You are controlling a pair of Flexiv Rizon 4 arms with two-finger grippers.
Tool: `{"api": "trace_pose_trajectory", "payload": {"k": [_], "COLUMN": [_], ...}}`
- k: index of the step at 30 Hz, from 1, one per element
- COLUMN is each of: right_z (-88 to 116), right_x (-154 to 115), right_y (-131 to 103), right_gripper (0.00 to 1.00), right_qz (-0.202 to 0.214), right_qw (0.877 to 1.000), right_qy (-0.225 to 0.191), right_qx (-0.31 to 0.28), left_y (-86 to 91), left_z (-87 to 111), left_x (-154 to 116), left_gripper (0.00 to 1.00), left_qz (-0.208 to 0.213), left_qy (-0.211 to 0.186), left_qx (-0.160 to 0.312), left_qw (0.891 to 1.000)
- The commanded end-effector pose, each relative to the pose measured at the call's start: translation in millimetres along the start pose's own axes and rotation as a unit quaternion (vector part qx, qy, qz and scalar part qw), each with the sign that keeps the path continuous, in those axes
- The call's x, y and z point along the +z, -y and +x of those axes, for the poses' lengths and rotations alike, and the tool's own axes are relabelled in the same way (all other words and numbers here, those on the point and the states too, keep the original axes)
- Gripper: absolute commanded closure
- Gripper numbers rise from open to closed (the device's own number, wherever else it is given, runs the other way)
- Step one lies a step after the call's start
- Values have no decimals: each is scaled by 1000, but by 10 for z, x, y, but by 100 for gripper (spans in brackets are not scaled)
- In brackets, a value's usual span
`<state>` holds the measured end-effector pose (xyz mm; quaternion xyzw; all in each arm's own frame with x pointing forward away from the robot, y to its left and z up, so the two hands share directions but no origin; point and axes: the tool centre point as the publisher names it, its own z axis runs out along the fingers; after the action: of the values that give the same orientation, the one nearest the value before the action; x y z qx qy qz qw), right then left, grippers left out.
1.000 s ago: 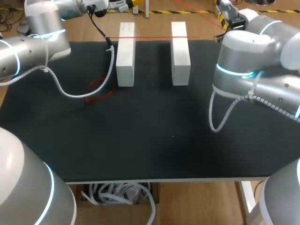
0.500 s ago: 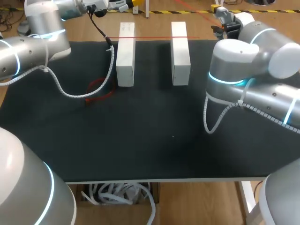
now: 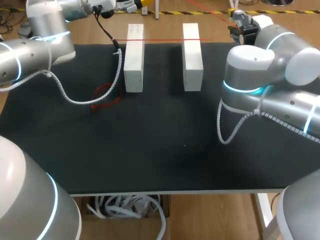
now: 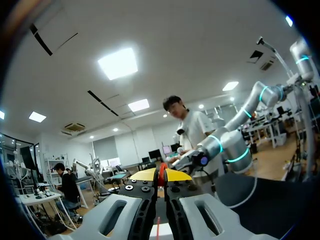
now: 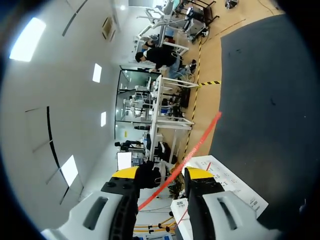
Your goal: Grab the tape and strap the tape.
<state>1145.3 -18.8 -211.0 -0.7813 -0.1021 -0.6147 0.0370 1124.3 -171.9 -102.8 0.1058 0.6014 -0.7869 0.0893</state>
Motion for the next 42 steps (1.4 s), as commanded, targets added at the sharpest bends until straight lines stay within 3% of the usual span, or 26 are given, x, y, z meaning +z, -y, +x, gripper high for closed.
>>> {"api": "trace_pose_trajectory", "payload": {"k": [1, 7, 9, 10, 32, 33, 35, 36, 37, 38, 39, 40, 42], "right_z": [15, 5, 1, -3, 1, -1, -2, -2, -2, -4, -6, -8, -11], "right_x": [9, 7, 1, -1, -44, -49, -65, -73, -78, -81, -84, -86, -89], "right_y": [-1, -9, -4, 0, 63, 67, 75, 77, 79, 80, 82, 83, 86], "right_gripper": [62, 78, 98, 100, 100, 73, 31, 30, 53, 65, 70, 67, 39], "right_qz": [-2, -4, -3, -2, 12, 14, 17, 19, 19, 19, 19, 19, 18], "right_qw": [1000, 1000, 1000, 1000, 999, 999, 999, 999, 999, 999, 999, 999, 999], "right_qy": [3, 6, 8, 10, 10, 10, 9, 7, 6, 6, 6, 5, 7], "right_qx": [-1, -3, -5, -8, -34, -34, -37, -39, -40, -41, -41, -44, -44], "left_y": [-15, -15, -15, -15, -15, -15, -15, -15, -15, -15, -15, -15, -15], "left_z": [-5, -5, -5, -5, -5, -5, -5, -5, -5, -5, -5, -5, -5], "left_x": [-1, -1, -1, -1, -1, -1, -1, -1, -1, -1, -1, -1, -1], "left_gripper": [100, 100, 100, 100, 100, 100, 100, 100, 100, 100, 100, 100, 100], "left_qz": [2, 2, 2, 2, 2, 2, 2, 2, 2, 2, 2, 2, 2], "left_qy": [0, 0, 0, 0, 0, 0, 0, 0, 0, 0, 0, 0, 0], "left_qx": [1, 1, 1, 1, 1, 1, 1, 1, 1, 1, 1, 1, 1], "left_qw": [1000, 1000, 1000, 1000, 1000, 1000, 1000, 1000, 1000, 1000, 1000, 1000, 1000]}}
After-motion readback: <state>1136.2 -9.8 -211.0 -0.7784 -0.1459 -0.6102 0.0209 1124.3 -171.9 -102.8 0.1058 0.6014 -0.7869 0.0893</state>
